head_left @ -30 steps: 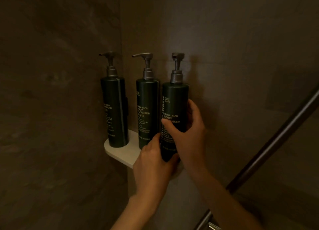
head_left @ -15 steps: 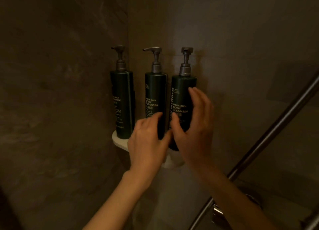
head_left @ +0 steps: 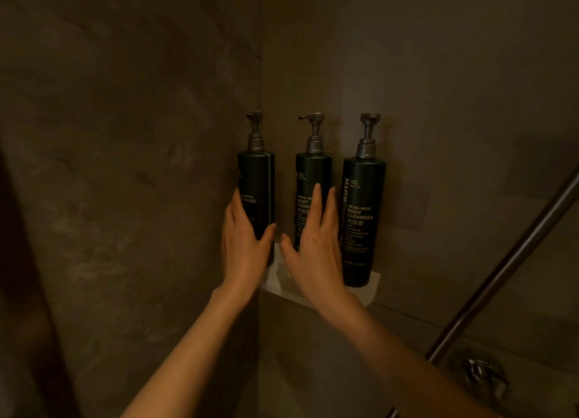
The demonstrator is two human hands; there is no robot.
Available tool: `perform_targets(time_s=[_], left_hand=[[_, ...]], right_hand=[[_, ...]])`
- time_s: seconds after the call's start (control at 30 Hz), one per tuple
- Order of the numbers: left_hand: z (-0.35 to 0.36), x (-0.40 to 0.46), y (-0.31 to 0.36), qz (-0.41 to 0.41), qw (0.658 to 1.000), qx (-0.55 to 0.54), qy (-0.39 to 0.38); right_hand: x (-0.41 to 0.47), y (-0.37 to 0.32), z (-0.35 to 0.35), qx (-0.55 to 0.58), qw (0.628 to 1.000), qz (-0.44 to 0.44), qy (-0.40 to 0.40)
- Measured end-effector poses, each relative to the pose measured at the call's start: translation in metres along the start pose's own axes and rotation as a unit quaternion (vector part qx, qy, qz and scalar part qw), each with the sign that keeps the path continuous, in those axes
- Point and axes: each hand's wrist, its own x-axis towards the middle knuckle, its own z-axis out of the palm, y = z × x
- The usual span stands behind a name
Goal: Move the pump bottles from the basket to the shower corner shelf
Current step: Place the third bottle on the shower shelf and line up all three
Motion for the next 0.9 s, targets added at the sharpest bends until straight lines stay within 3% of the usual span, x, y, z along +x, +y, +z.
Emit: perform_targets(time_s=[0.17, 0.47, 0.7, 0.9], left_hand=[[0.007, 0.01, -0.01, -0.026, 0.995, -0.094, -0.01], [0.011, 0.013, -0.018, -0.015, 0.994, -0.079, 0.071], [0.012, 0.007, -0.022, 0.011, 0.994, -0.061, 0.093], [0.015, 0.014, -0.023, 0.004, 0.997, -0.048, 0.06]], right_hand=[[0.007, -0.003, 0.019, 0.017, 0.997, 0.047, 0.063], [0.016, 0.001, 0.027, 0.072, 0.984, 0.091, 0.133], [0.016, 0.003, 0.031, 0.095, 0.982, 0.102, 0.125], [0.016, 0.0, 0.036, 0.118, 0.983, 0.102, 0.099]])
